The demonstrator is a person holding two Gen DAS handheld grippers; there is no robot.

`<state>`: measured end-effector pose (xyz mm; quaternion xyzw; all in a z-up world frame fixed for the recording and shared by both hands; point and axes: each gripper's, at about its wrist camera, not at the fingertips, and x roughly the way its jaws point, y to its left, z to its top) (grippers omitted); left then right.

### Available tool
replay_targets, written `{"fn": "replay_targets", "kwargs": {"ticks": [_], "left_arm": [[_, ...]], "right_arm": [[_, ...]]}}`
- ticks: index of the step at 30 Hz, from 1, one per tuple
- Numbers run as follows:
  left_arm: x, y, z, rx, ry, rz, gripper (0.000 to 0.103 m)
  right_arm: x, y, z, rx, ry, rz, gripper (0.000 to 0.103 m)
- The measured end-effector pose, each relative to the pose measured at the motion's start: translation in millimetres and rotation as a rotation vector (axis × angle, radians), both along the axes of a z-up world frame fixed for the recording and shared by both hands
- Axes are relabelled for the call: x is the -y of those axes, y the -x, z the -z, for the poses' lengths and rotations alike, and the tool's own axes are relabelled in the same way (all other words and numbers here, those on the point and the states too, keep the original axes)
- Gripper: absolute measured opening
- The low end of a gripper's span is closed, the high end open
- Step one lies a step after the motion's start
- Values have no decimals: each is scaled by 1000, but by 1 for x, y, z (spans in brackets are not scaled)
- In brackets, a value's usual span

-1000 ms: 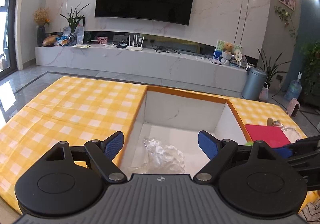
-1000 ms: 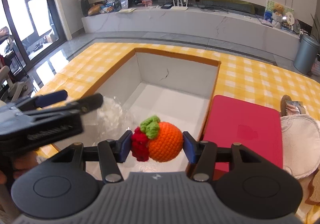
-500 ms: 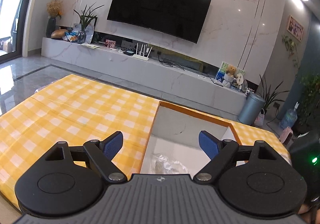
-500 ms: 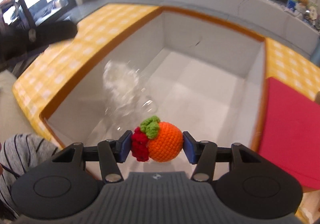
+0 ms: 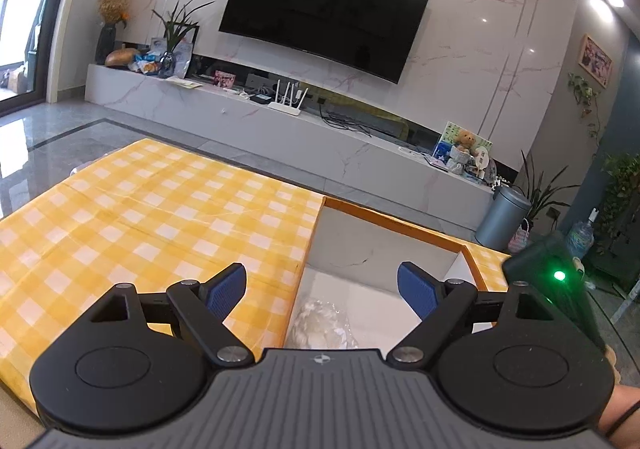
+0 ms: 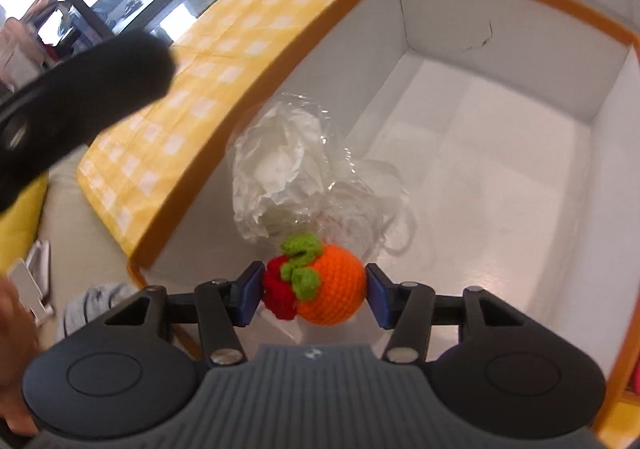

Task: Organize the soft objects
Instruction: 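Lower the crocheted fruit into the box and open the right gripper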

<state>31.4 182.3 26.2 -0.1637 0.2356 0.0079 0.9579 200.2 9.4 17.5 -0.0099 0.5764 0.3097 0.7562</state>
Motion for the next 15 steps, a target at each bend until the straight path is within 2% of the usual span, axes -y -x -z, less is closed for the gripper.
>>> {"fn": "replay_targets", "kwargs": {"ticks": [3,4,7,10,15], "left_arm": [[-4,1,0,2,8,-16,100],[-5,1,0,1,11,-18,100],[-8,1,0,-1,18,-22,100],[-7,2,-1,-3,22,-27,100],[-5,2,-3,-2,24,-16,100]], "right_arm": [[-6,-1,3,7,27,3,60],[-4,0,3,3,20,16,65],[6,3,-1,-26,-51,36,76],[7,6,-5,-30,-87,46,77],[21,13,-24,16,-109,51,81]]}}
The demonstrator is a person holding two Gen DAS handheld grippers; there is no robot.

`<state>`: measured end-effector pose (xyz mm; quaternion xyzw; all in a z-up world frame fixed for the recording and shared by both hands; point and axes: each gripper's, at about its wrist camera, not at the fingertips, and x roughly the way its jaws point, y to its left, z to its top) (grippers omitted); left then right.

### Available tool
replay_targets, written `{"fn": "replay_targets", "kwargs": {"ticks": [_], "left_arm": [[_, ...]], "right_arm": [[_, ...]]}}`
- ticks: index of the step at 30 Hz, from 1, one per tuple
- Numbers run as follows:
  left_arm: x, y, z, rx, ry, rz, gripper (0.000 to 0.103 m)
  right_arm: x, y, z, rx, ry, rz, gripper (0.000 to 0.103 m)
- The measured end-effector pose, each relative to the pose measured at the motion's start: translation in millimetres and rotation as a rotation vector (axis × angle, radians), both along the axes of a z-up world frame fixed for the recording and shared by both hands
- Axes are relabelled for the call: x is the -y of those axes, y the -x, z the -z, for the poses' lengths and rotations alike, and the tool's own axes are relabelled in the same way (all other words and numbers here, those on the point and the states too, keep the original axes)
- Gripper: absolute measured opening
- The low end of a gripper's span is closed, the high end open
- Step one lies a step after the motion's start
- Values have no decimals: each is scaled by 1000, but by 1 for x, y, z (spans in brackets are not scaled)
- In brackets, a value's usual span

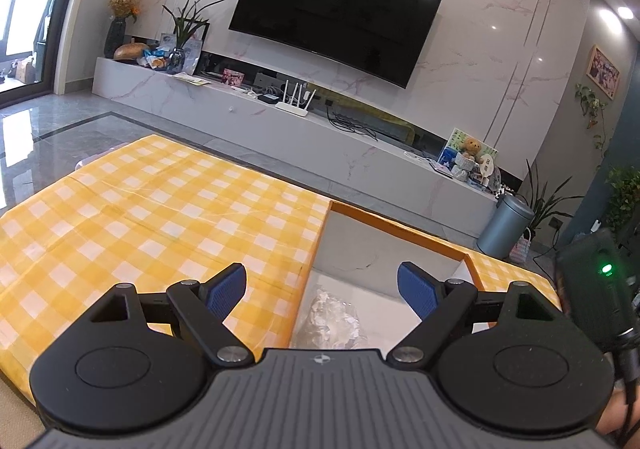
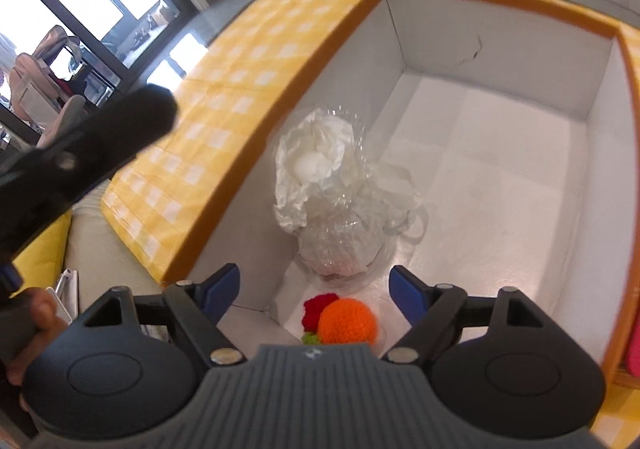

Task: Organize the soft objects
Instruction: 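Lower the crocheted fruit into the box and open the right gripper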

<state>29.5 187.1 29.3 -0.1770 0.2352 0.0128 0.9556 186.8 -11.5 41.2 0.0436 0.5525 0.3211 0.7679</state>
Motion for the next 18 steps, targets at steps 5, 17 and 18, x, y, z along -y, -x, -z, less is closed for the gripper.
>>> {"fn": "replay_targets", "kwargs": {"ticks": [5,17,18], "left_arm": [[10,4,-8,20,-23,1,100],[68,15,-35,64,-53,138,100],[78,15,-37,62,-63,161,100]], "right_arm": [[18,7,-21,42,-22,7,81],[127,41,-89,280,-20,202,85],[139,46,-93,307,-6,240,85]]}}
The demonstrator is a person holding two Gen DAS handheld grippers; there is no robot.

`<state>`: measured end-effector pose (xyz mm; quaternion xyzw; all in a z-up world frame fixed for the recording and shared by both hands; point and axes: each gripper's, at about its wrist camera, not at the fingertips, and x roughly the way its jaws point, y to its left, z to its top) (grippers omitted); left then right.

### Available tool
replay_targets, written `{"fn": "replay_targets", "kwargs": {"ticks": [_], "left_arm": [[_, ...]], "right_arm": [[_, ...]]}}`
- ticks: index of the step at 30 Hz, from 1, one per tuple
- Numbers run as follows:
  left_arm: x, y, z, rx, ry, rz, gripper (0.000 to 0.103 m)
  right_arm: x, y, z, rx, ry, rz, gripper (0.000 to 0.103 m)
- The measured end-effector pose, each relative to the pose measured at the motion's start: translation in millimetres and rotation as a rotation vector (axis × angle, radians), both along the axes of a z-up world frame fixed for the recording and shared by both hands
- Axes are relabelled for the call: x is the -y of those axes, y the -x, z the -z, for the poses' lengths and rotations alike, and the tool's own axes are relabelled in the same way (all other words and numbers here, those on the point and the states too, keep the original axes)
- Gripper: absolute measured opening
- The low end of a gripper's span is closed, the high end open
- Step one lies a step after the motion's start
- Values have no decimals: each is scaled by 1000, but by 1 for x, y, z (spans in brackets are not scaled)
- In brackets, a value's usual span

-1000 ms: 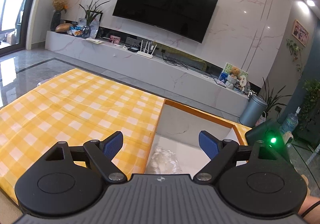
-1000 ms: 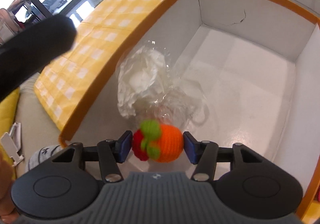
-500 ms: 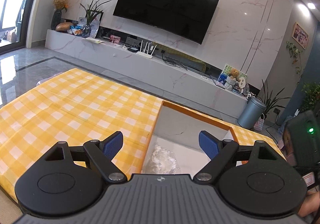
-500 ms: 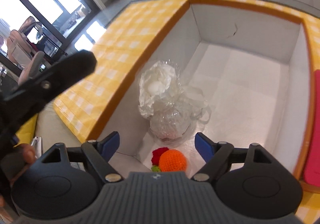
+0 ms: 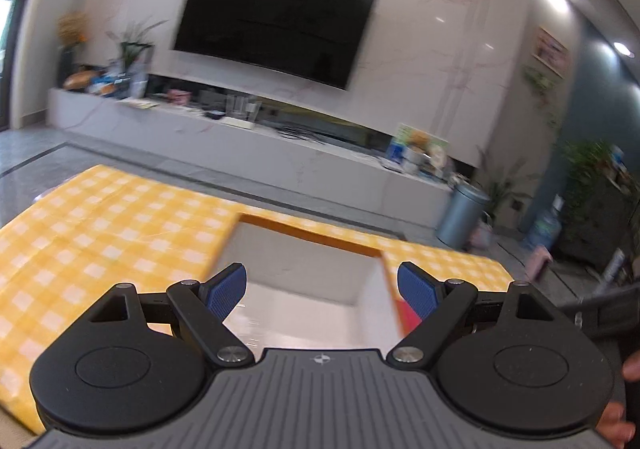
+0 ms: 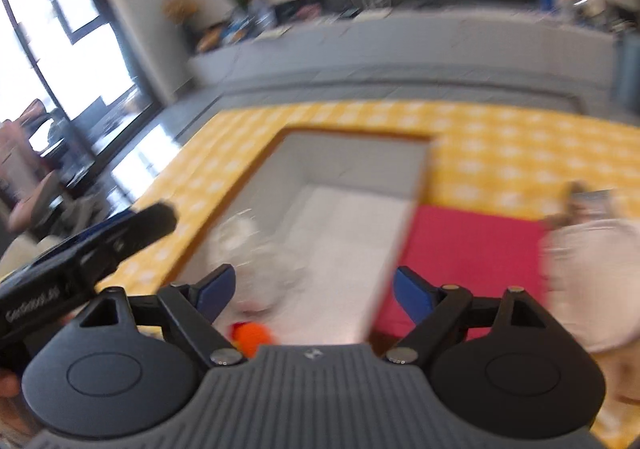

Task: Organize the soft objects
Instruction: 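Lower the crocheted fruit into the box and open the right gripper, then move the right gripper to the bear-shaped sponge and grasp it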

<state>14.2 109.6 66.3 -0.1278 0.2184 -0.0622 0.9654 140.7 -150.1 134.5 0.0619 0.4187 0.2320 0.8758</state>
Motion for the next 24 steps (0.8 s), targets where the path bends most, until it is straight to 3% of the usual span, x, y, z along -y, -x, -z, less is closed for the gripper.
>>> {"fn": "replay_targets", "kwargs": {"ticks": [5,10,17,24], "left_arm": [[42,-2,-3,-16,-37,97,100],[79,-8,4,-49,-75,180,100],[133,-22,20,-129,-130,311,100],[179,-27,34,-173,-203,386,100]], "right_arm": [[68,29,-15,95,38,171,88],[130,39,-11,135,164,360,88],[206,34,28,55,233,511,88],[245,9,74,-49,192,587,88]]}}
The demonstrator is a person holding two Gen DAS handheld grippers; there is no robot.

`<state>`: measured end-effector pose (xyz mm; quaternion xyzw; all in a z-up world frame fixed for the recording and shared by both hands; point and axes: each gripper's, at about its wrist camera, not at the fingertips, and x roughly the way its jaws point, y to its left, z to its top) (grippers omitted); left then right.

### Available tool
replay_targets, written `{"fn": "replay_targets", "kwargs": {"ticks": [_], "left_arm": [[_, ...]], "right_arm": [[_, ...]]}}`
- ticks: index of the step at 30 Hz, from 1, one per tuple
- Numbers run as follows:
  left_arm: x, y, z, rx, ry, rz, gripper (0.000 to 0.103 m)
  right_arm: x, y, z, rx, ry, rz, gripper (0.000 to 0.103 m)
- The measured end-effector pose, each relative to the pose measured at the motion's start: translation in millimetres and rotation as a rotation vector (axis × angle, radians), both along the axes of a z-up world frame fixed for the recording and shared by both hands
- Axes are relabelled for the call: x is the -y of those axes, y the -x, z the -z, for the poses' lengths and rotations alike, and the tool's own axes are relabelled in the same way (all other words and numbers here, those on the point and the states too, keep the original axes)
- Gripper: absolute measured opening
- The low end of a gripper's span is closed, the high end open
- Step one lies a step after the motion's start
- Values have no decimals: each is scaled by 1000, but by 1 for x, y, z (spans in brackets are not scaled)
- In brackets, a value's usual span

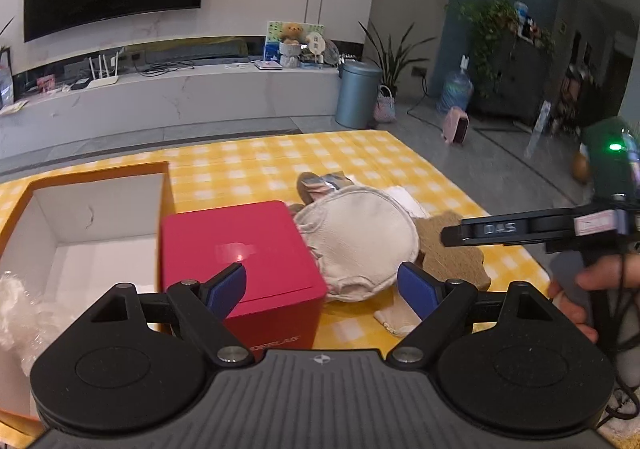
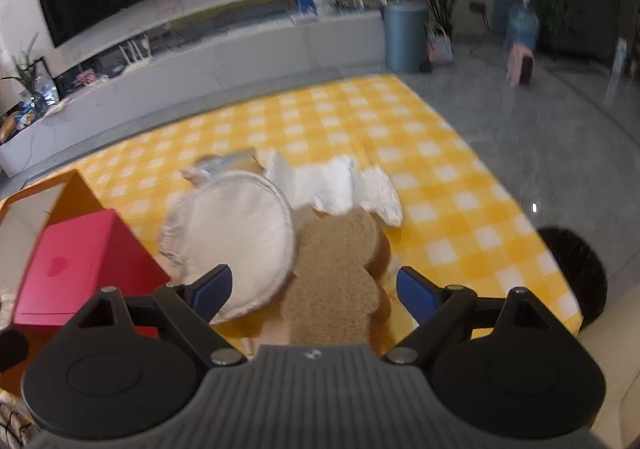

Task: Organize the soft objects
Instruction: 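Move the right gripper to the bear-shaped sponge and grasp it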

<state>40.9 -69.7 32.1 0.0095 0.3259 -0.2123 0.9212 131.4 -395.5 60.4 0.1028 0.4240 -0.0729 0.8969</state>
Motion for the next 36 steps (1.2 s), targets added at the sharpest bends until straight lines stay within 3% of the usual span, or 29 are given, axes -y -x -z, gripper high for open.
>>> {"fn": "replay_targets", "kwargs": {"ticks": [4,11,18,21,28,32,36], "left_arm": [[10,-6,5,-18,-13,-14,100],[27,-19,11,-14,-69,-19,100],[37,-31,11,-30,-119,-7,100],[42,-34,11,-32,-138,12,100],[55,-34,-3,25,-224,63,100],[71,-39,-2,35,-284,171,100],[101,-39,14,113,-479,299,100]], "right_arm": [[-5,-19,29,-123,99,27,88],[-22,-34,43,-154,202,-13,88],[-23,-38,51,-185,205,-35,88],[-25,-40,55,-208,196,-53,76],[-14,-26,35,-114,142,-33,74],[5,-11,15,-19,57,31,74],[24,-1,4,39,16,103,74]]}}
